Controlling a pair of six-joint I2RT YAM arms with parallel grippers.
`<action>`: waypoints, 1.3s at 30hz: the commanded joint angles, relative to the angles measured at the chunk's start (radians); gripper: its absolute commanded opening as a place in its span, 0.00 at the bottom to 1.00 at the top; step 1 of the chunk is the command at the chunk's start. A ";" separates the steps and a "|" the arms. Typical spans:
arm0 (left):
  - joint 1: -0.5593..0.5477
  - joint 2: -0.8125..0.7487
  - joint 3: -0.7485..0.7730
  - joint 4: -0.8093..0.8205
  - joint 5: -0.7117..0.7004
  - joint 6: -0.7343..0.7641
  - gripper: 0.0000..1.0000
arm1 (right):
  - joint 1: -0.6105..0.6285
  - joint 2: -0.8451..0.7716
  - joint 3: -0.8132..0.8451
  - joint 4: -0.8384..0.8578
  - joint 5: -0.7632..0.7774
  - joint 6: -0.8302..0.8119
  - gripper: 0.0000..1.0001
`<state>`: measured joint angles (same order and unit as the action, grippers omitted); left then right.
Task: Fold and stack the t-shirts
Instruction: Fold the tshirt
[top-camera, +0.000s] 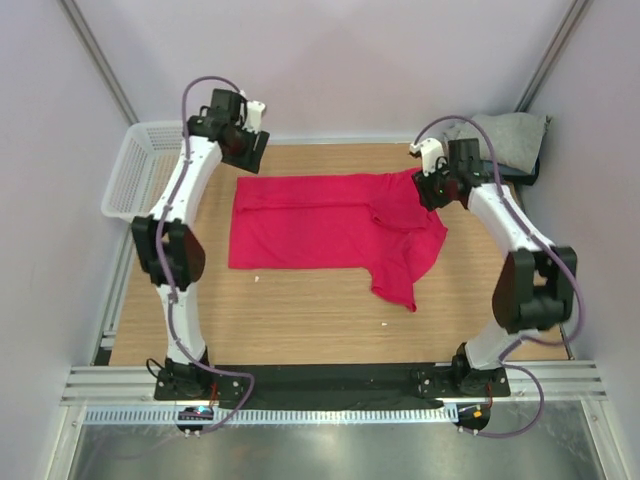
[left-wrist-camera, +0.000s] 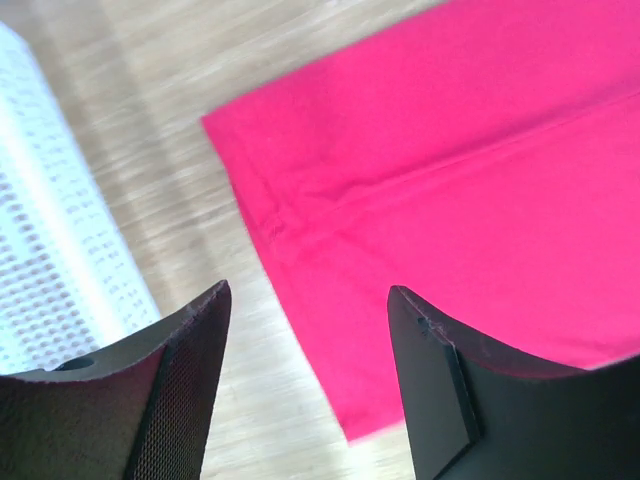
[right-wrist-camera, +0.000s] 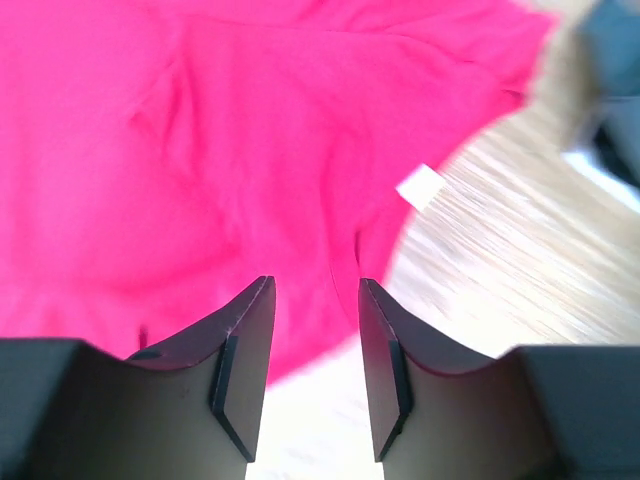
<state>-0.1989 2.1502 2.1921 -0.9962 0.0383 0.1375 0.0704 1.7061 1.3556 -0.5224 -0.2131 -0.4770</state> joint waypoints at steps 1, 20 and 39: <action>0.009 -0.163 -0.162 0.016 0.076 0.010 0.66 | -0.003 -0.155 -0.114 -0.054 -0.006 -0.141 0.45; -0.045 -0.368 -0.781 0.059 0.272 -0.050 0.62 | -0.012 -0.277 -0.282 -0.239 -0.204 0.118 0.45; -0.001 -0.076 -0.638 0.076 0.186 -0.053 0.60 | -0.087 0.055 -0.254 -0.199 -0.279 0.141 0.44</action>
<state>-0.2226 2.0483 1.5082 -0.9401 0.2409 0.1024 0.0132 1.7493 1.0637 -0.7277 -0.4988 -0.3271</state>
